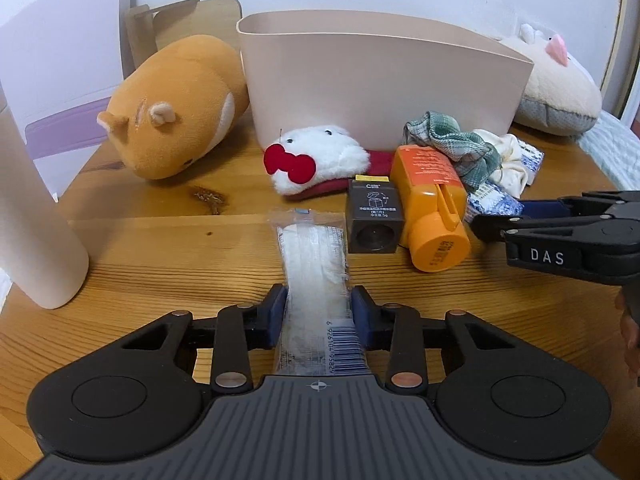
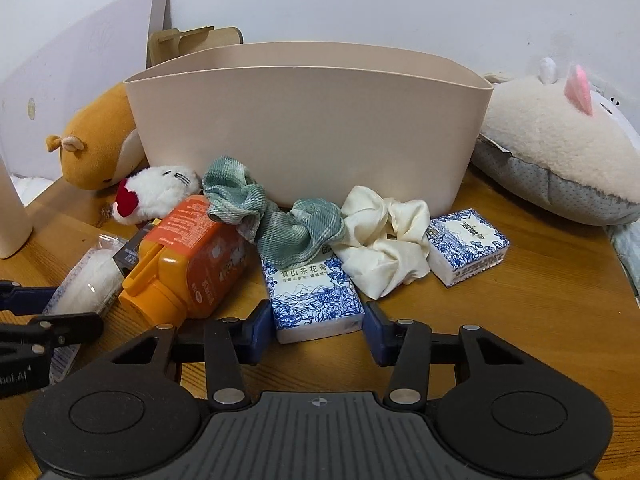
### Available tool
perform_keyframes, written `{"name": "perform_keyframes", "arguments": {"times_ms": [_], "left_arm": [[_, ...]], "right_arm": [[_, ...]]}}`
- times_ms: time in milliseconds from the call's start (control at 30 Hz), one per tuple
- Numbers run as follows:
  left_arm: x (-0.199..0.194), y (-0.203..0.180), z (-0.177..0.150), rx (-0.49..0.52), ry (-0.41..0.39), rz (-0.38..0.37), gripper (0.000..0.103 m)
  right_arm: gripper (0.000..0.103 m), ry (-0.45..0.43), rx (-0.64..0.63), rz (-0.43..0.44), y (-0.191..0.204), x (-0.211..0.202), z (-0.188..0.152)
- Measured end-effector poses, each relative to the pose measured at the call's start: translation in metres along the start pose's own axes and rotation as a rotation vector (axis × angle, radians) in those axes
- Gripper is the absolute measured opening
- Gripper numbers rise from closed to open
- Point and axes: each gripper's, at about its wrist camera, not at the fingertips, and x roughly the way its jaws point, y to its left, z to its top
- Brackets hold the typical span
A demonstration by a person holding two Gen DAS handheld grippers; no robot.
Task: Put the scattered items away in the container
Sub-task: 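Grasp the blue-and-white tissue pack with the right gripper while the left grasps the white packet, then carry the tissue pack and white packet over the basket with both grippers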
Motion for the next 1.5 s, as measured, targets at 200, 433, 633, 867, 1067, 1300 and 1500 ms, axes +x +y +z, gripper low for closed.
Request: {"name": "perform_keyframes", "arguments": {"times_ms": [200, 433, 633, 867, 1067, 1300, 1500], "left_arm": [[-0.003, 0.001, -0.001, -0.007, -0.005, 0.002, 0.033], [-0.008, 0.003, -0.002, -0.029, -0.001, -0.002, 0.032], [-0.014, 0.004, -0.004, -0.043, -0.005, -0.014, 0.032], [-0.028, 0.005, -0.001, -0.052, -0.040, -0.026, 0.031], [-0.043, 0.006, 0.003, -0.063, -0.076, -0.035, 0.031], [-0.062, 0.011, 0.016, -0.079, -0.131, -0.046, 0.031], [-0.076, 0.011, 0.037, -0.069, -0.197, -0.034, 0.031]], "right_arm": [[0.044, -0.004, 0.007, 0.001, 0.000, -0.007, -0.006], [0.044, -0.004, 0.019, 0.014, -0.001, -0.023, -0.015], [0.044, -0.024, 0.017, 0.015, -0.003, -0.044, -0.022], [0.044, -0.065, 0.012, 0.019, -0.003, -0.072, -0.024], [0.044, -0.110, 0.009, 0.017, -0.002, -0.093, -0.022], [0.044, -0.180, 0.008, 0.006, -0.004, -0.119, -0.014], [0.044, -0.229, -0.005, -0.015, -0.009, -0.131, 0.002]]}}
